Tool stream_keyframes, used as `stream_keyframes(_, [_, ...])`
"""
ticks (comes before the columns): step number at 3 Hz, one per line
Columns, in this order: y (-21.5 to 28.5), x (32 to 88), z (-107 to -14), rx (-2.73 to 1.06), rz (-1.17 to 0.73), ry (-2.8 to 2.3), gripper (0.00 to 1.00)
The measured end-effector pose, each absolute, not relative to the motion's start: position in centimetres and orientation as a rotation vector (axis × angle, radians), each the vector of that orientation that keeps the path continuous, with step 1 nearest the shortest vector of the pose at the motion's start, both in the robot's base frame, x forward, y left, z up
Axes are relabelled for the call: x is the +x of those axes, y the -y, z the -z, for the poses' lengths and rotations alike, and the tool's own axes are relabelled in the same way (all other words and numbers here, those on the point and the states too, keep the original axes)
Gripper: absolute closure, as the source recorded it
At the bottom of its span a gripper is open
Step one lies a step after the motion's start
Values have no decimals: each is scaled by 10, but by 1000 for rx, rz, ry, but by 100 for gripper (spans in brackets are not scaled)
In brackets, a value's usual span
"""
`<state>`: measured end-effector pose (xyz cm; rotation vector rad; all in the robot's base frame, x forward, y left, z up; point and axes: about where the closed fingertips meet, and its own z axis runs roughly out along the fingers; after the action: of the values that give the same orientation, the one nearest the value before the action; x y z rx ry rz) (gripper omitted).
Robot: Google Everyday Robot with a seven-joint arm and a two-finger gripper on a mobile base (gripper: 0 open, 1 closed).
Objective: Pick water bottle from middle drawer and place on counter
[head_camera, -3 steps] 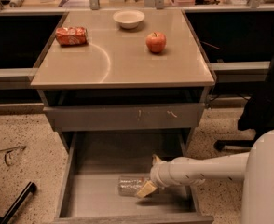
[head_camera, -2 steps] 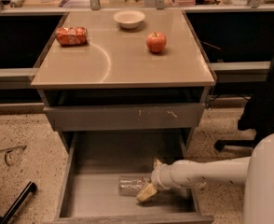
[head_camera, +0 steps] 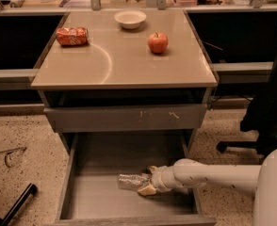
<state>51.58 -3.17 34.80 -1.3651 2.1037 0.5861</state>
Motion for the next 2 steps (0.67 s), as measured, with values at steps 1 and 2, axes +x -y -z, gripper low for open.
stream_keyframes(1, [31, 518, -362, -1358, -566, -2081, 65])
stream_keyframes(2, [13, 515, -409, -1351, -507, -2033, 88])
